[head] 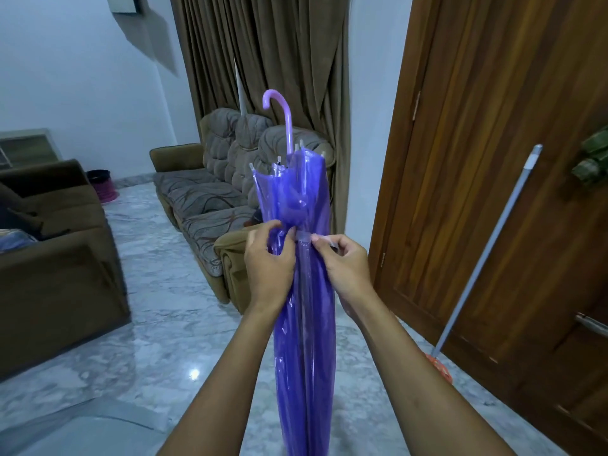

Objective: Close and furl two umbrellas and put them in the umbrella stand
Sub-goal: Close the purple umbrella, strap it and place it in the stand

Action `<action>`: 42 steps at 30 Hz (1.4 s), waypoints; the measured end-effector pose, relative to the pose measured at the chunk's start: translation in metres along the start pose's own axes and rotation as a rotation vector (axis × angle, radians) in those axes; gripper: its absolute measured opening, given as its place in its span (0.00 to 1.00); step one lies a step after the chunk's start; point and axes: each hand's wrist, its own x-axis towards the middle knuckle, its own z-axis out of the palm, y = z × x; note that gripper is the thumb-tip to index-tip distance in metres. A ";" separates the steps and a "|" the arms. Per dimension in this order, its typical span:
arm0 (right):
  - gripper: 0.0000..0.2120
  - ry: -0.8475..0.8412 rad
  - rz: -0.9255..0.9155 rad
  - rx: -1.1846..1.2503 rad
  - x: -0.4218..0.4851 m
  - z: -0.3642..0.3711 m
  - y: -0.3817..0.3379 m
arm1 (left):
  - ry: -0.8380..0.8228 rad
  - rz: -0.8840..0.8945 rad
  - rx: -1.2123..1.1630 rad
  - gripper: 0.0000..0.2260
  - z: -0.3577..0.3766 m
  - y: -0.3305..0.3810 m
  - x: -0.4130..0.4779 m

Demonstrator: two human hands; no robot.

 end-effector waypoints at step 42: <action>0.05 0.130 -0.139 -0.078 -0.009 0.005 -0.009 | -0.656 -0.032 0.065 0.36 -0.034 0.011 -0.020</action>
